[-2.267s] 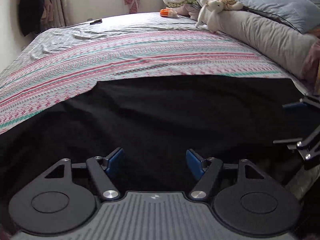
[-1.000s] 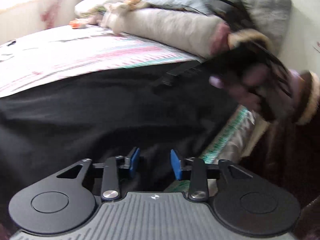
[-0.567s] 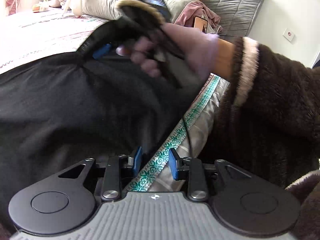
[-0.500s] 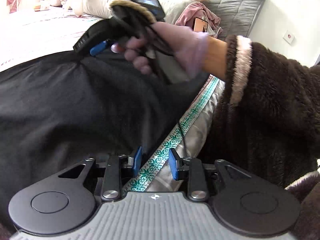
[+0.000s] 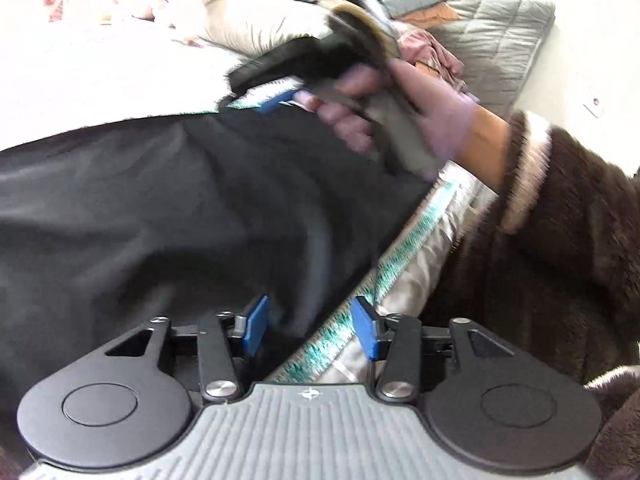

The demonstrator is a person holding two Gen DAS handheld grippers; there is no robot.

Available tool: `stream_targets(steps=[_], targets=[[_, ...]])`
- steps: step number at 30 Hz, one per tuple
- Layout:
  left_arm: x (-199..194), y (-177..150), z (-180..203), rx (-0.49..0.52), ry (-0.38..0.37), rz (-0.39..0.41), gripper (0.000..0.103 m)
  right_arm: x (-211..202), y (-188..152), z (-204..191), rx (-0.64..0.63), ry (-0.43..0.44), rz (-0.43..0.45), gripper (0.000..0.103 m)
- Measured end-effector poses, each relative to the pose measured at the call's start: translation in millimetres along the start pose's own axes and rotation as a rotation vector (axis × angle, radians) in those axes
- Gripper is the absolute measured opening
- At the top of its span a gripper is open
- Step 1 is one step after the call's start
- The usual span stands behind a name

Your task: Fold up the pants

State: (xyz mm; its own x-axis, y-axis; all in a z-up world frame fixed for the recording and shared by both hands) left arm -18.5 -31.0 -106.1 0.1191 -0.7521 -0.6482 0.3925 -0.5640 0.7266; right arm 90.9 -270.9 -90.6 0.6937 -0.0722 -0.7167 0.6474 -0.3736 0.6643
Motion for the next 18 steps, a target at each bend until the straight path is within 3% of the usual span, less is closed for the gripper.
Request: stream_targets(steps=[8,18], targets=[[0,11,-8,-0.048,0.126,0.047,0.096,-48,-31,56,0.068,-0.083,-0.060,0.074],[2,17,-21,-0.101,0.248,0.050,0.103,-98,-52,135,0.160,-0.157,-0.040,0.083]])
Point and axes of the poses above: each gripper's, at about its wrist camera, not at the fingertips, and x roughly the way its jaws point, z to its right, y to its top, the point moved 4 cm from there along x, roughly the way its jaws point, and after that the axes turned 5 degrees about x, right-handed, at the moved point
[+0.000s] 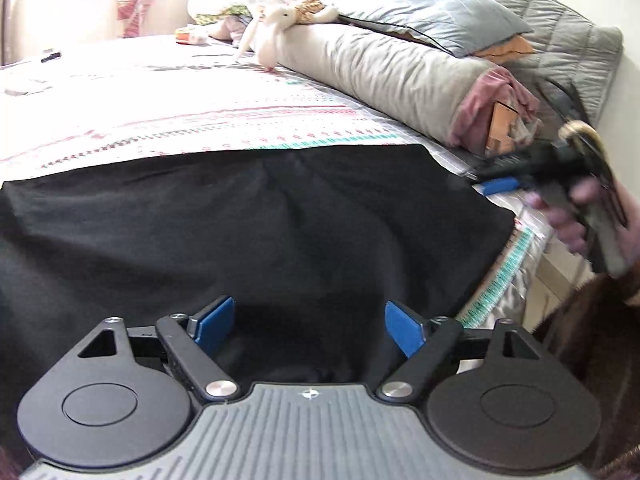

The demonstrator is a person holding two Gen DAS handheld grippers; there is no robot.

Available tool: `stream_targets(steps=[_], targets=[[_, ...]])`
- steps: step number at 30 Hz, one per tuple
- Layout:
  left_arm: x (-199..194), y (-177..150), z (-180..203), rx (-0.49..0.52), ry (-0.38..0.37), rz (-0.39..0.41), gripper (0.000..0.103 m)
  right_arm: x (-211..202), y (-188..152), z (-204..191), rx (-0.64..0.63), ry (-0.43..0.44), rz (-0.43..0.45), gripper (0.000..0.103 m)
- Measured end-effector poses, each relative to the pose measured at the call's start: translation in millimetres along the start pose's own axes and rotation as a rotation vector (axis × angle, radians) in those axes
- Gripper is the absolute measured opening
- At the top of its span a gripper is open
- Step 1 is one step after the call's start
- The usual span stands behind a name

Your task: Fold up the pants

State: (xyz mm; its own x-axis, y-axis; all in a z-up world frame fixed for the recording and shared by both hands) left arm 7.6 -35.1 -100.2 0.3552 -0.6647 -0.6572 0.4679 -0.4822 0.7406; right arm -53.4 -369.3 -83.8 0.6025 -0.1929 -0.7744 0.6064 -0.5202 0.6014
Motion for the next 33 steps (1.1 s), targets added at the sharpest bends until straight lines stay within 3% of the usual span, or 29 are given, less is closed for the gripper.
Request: stream_targets(steps=[3,7,14,17,22,24,26,28,29,33], targets=[[2,1,-5,-0.033,0.040,0.009,0.103,-7,-5,30,0.063,-0.007,-0.008,0.084],[2,7,-13,-0.066,0.078,0.013,0.103,-12,-12,67,0.153,-0.080,-0.011,0.084],[2,13,-27,-0.157,0.101,0.017,0.103,-17,-18,93,0.247,-0.104,-0.023,0.082],[2,12,-31,-0.187,0.110,0.010,0.103,-10,-23,94,0.256,-0.108,-0.057,0.068],[1,8,-39,-0.239,0.124,-0.011,0.103,-7,-24,91,0.210,-0.166,-0.039,0.055],[1,8,-41,-0.266,0.132,-0.019,0.103,-6,-23,90,0.195,-0.194,-0.027,0.041],[-1,6,-45,-0.291,0.139,-0.026,0.103,-4,-22,87,0.180,-0.214,-0.018,0.034],[-2,6,-48,-0.312,0.147,-0.031,0.103,-3,-22,82,0.161,-0.207,-0.012,0.024],[-3,6,-50,-0.325,0.151,-0.032,0.103,-2,-22,78,0.151,-0.193,-0.013,0.013],[-8,5,-57,-0.384,0.144,-0.021,0.103,-6,-18,55,0.105,-0.118,0.034,0.009]])
Point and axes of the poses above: each gripper's, at about its wrist camera, not at the fingertips, and x roughly the way its jaws point, z to its right, y to its top, the point moved 4 cm from there along x, roughly the way its jaws point, and after that the axes turned 5 degrees about x, right-handed, at the moved point
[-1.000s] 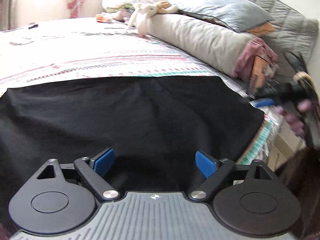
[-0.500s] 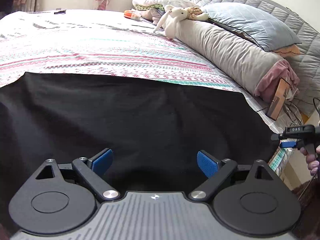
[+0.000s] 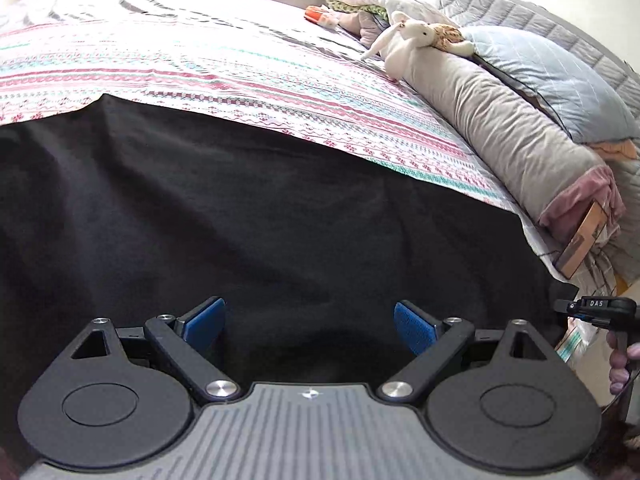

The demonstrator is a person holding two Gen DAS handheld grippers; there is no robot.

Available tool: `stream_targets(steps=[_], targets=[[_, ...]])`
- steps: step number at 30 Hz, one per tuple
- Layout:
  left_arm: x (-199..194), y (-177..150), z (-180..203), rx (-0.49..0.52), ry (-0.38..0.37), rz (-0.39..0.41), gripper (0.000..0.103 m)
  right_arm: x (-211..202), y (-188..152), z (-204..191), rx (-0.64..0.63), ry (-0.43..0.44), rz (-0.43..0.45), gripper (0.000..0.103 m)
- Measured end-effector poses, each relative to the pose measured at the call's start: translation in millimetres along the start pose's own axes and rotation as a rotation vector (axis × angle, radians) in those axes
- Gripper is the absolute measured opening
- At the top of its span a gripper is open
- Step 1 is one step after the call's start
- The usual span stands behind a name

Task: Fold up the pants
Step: 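Grasp the pants edge with the right gripper while the left gripper grasps the leg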

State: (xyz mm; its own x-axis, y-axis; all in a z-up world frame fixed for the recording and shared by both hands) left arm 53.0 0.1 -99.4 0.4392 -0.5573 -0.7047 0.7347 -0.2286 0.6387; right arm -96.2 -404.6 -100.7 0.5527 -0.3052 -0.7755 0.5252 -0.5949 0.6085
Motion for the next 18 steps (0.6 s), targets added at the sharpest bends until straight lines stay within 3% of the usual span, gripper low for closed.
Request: stream_targets(steps=[6,11,16,18], targets=[[0,0,-1,-0.033,-0.017,-0.002,0.103,-25,-4,-68,-0.144,0.194,0.086,0.008],[5,-1,1,-0.035,-0.010,-0.011,0.103,-34,-32,-136,-0.335,0.321,0.076,0.008],[6,1,1,-0.032,-0.005,-0.008,0.103,-27,-78,-186,-0.547,0.359,0.017,0.008],[6,1,1,-0.032,-0.005,-0.009,0.103,-22,-94,-196,-0.620,0.336,0.020,0.014]])
Point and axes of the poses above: each gripper's, at about its wrist camera, not at the fingertips, and x roughly the way its jaws point, z to its right, y to its top, the point moved 4 cm from there along x, roughly the way its jaws point, and after that the axes turned 5 degrees about x, right-handed, at the moved point
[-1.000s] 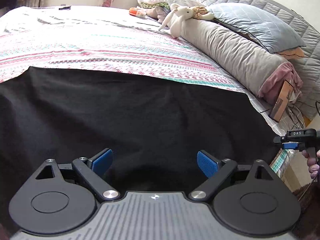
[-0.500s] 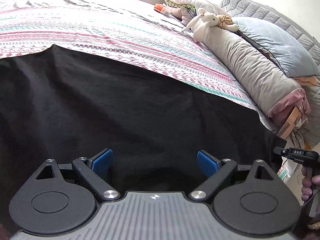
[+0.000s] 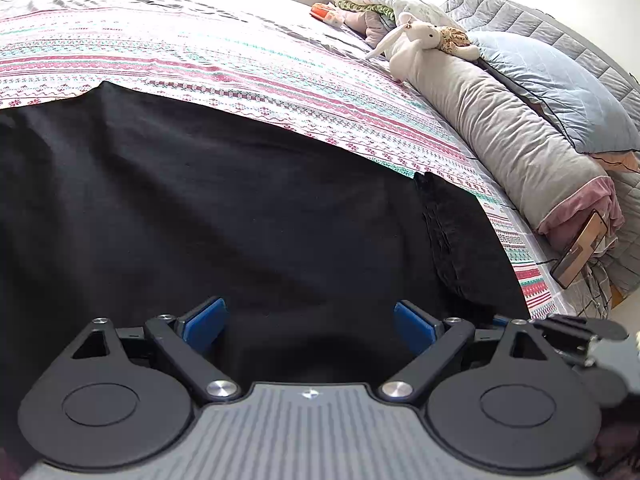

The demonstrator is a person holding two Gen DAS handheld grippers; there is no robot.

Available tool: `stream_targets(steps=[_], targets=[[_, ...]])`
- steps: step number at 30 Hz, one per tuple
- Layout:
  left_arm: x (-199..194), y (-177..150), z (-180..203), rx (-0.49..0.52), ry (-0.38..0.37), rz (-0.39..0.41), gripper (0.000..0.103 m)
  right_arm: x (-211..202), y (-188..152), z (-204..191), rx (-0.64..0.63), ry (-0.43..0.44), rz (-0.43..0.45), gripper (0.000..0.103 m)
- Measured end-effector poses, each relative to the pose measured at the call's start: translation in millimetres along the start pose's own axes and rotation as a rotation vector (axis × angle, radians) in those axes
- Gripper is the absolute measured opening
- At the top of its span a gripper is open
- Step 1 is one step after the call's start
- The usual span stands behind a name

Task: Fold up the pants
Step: 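Grasp the pants edge with the right gripper while the left gripper grasps the leg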

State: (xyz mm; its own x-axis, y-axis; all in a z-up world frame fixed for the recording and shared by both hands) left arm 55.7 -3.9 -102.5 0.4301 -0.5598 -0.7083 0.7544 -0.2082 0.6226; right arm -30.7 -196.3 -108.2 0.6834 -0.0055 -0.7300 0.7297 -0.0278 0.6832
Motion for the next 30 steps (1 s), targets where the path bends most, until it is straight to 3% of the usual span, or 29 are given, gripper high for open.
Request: stream_targets(steps=[4,9,14,17,21,25,30], targets=[[0,0,0,-0.006,-0.012,-0.002,0.103,0,-11,-17,-0.159,-0.102,0.040,0.020],[1,1,2,-0.010,-0.029,-0.007,0.103,-1,-16,-20,-0.239,-0.172,0.082,0.041],[6,6,10,-0.045,-0.067,-0.018,0.103,8,-11,-20,-0.251,-0.182,0.098,0.034],[14,10,15,-0.096,-0.126,-0.047,0.103,10,-9,-18,-0.196,-0.132,0.068,0.006],[27,15,21,-0.215,-0.256,-0.101,0.102,-2,-1,-11,-0.082,-0.037,0.082,0.003],[45,16,30,-0.329,-0.388,-0.166,0.094,-21,7,-5,-0.007,0.068,0.118,0.003],[63,17,40,-0.397,-0.429,-0.183,0.083,-28,9,-6,0.033,0.172,0.098,0.003]])
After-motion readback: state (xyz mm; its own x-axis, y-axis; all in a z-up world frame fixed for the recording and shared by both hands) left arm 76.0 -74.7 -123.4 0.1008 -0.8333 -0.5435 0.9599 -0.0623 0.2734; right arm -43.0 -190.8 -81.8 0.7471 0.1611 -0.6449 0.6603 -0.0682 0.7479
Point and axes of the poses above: each gripper's, at about its wrist camera, not at the fingertips, and x roughly the way its jaws point, z to its right, y to its top, the point moved 4 cm from there along x, roughly the way its jaws point, and after that the axes turned 5 degrees about x, right-handed, at the moved point
